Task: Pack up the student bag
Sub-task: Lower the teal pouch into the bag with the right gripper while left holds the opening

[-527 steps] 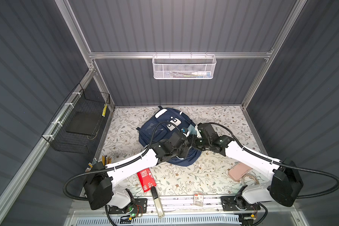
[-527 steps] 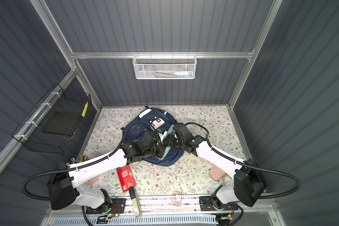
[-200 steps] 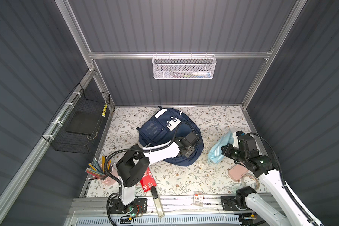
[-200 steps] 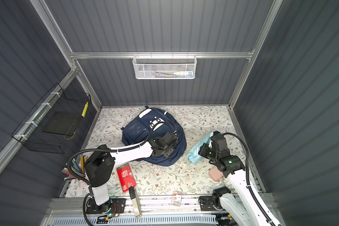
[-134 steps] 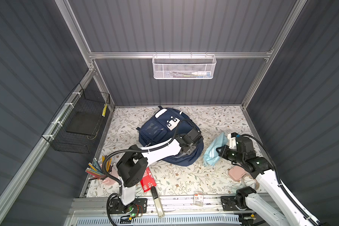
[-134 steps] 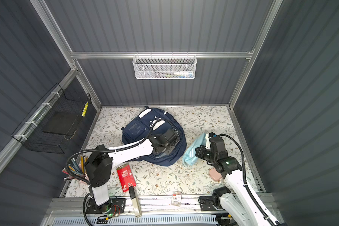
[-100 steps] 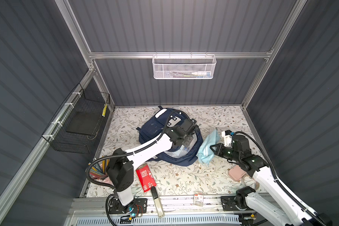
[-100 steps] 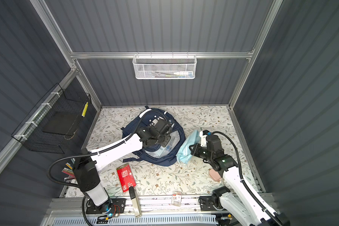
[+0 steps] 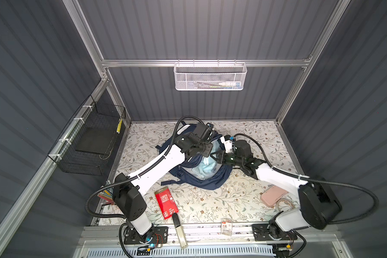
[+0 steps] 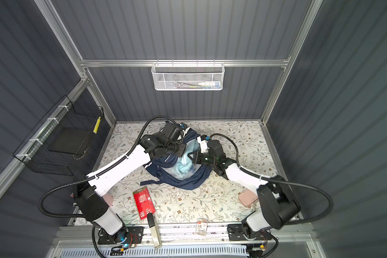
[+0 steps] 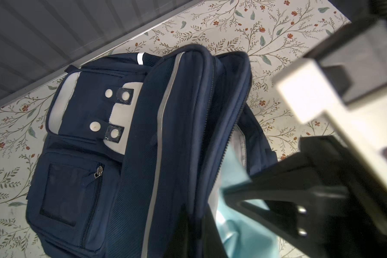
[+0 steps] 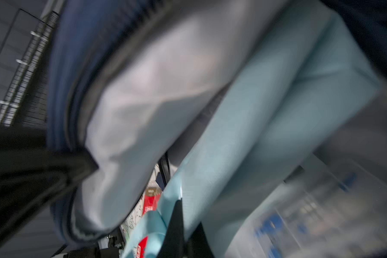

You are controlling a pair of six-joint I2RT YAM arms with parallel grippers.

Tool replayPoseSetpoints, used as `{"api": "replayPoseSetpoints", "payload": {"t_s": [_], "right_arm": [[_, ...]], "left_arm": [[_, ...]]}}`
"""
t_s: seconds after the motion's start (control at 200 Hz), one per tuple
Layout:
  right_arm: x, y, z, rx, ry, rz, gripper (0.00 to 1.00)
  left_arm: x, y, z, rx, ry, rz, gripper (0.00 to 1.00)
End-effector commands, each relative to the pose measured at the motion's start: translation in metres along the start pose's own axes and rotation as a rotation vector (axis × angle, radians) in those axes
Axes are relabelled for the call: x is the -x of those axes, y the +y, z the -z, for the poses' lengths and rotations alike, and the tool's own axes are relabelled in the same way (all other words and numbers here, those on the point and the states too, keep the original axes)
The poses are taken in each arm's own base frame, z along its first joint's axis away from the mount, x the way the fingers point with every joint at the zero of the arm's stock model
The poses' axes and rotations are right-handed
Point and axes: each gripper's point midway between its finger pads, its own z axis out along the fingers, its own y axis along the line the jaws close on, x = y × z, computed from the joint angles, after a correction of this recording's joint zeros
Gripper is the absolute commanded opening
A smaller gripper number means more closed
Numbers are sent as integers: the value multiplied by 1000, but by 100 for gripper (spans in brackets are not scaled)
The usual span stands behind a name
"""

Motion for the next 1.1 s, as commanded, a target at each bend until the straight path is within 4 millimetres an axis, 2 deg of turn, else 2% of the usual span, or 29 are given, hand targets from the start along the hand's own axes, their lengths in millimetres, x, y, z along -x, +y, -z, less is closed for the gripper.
{"api": "replayPoseSetpoints", "payload": {"t_s": [0.0,0.115,0.255,0.425,0.485,0.535,0.555,0.585,0.605,0.635,0.73,0.846,1.006,1.091], "right_arm": [[39,26,-28,166,-116,23,0],[46,23,-59,215,-154,-15,0],[44,20,-91,175,-200,15,0],[40,12,-133,61,-216,31,0],[36,4,-138,35,-198,10,0],[32,-3,-133,10,-205,-3,10],[32,-6,-129,0,-208,-6,20],[28,-9,-124,-9,-196,-17,44],[27,-12,-120,-13,-181,-27,52],[23,-17,-114,-22,-154,-41,57],[14,-30,-81,-77,-136,-52,64],[6,-36,-46,-100,-104,-58,67],[-32,-76,6,-323,-70,-125,66],[-48,-89,35,-410,-73,-134,65]], "left_arm": [[42,3,34,-15,-133,41,0],[59,8,48,-12,-172,43,0],[70,0,63,-72,-207,58,0],[61,-6,58,-104,-184,70,0],[52,-5,50,-96,-164,74,0],[46,-3,44,-89,-154,81,0],[44,-2,41,-84,-150,86,0],[41,-1,37,-81,-148,93,0],[39,0,34,-78,-144,98,0],[36,2,31,-71,-140,108,0],[29,5,18,-66,-116,146,0],[20,-8,-1,-127,-89,173,0],[0,-21,-30,-187,-37,224,0],[-21,-26,-54,-199,20,243,4]]}}
